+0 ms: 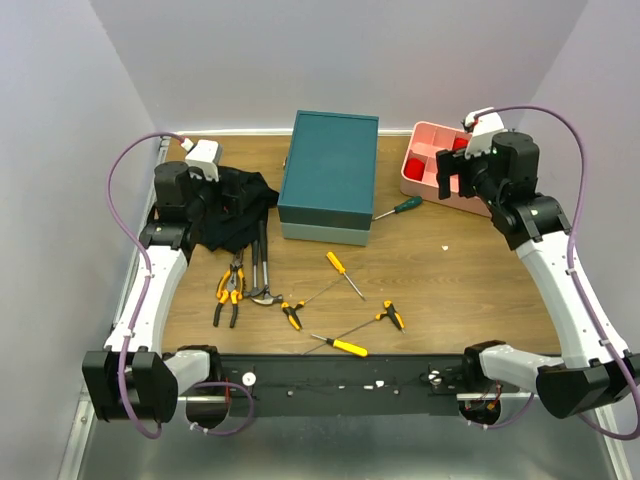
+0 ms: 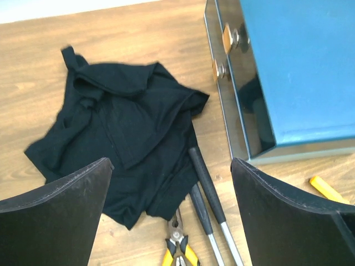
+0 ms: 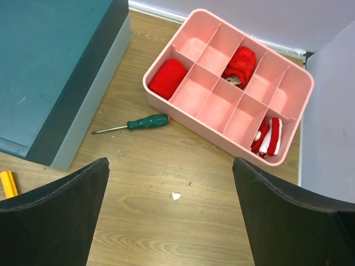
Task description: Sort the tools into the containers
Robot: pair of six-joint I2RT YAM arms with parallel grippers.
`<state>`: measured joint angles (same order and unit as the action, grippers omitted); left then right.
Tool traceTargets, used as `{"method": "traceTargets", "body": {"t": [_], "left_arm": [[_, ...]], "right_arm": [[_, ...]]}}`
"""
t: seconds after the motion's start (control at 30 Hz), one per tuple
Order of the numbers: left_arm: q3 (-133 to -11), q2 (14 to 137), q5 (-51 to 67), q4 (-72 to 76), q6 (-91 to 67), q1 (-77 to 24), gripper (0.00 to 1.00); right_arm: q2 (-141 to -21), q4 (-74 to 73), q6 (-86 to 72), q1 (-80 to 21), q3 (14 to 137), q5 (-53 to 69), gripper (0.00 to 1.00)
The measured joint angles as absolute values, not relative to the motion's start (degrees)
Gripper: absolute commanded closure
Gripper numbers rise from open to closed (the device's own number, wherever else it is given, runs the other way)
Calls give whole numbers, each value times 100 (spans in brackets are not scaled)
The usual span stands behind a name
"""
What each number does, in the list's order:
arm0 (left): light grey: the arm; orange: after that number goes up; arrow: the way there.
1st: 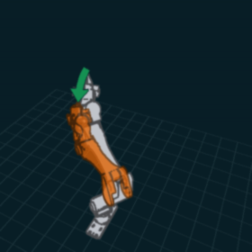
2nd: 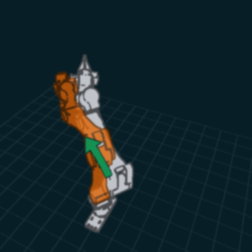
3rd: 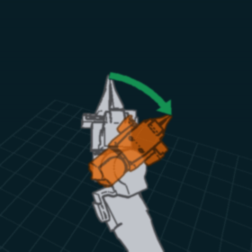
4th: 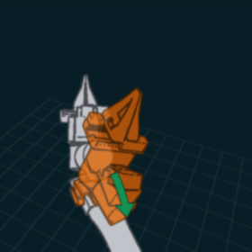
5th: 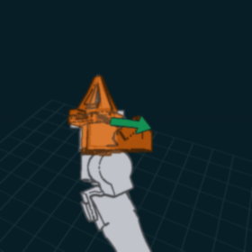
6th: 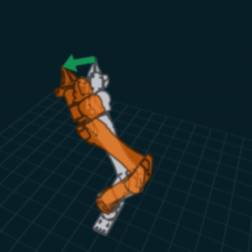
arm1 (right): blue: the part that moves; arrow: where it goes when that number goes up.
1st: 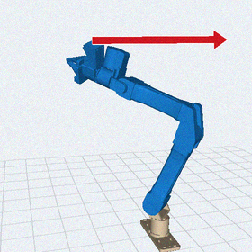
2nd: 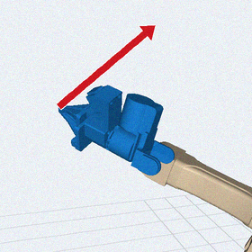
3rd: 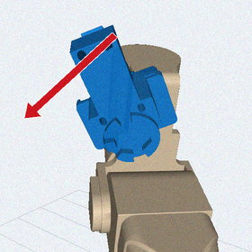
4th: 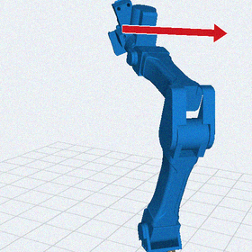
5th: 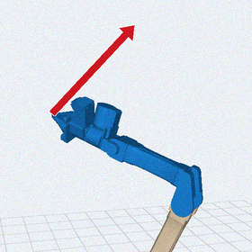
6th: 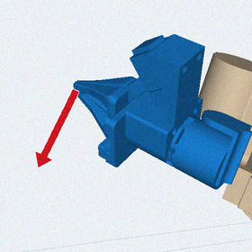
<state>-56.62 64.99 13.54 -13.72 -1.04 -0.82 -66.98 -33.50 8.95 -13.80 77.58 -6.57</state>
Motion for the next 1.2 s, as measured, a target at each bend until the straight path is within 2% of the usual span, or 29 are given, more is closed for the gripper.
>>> {"method": "traceTargets", "body": {"t": [0.07,0.1,0.17,0.27,0.37,0.4,0.5,0.6,0.63,0.83,0.87,0.93,0.97,1.07,1.2], "left_arm": [[-5546,6501,1352,-1367,-89,-82,4],[-5516,6501,1352,-1367,-86,-82,9],[-5422,6519,1315,-1380,-84,-82,13],[-5408,6661,1212,-1358,1,-82,24],[-5498,6973,1109,-1343,93,-123,45],[-5559,7118,1094,-1337,113,-134,63],[-5833,7631,1041,-1317,185,-163,86],[-6178,8090,1028,-1310,143,-163,100],[-6254,8187,1044,-1291,126,-163,100],[-6436,8685,1527,-1094,-3,-298,100],[-6473,8737,1625,-1094,-5,-368,100],[-6589,8840,1761,-1083,5,-491,100],[-6722,8947,1848,-1098,16,-585,100],[-7076,9207,2018,-1098,19,-731,100],[-7321,9445,2161,-1146,16,-764,100]], "right_arm": [[-6700,-3304,805,-1380,7671,-642,0],[-6702,-3293,775,-1382,7625,-615,0],[-6744,-3301,740,-1380,7594,-423,0],[-6904,-3308,696,-1376,7599,128,1],[-7328,-3334,504,-1382,7778,681,2],[-7529,-3347,421,-1385,7905,773,3],[-8097,-3326,134,-1385,8243,934,5],[-8477,-3310,-139,-1387,8506,1002,9],[-8635,-3297,-244,-1387,8606,1009,10],[-9150,-3107,-561,-1389,8801,580,36],[-9319,-3089,-567,-1389,8908,384,46],[-9644,-2976,-528,-1391,9139,71,57],[-9968,-2936,-464,-1391,9415,-89,67],[-10750,-2749,-231,-1382,10086,-316,85],[-11649,-2628,19,-1382,10927,-296,94]]}}
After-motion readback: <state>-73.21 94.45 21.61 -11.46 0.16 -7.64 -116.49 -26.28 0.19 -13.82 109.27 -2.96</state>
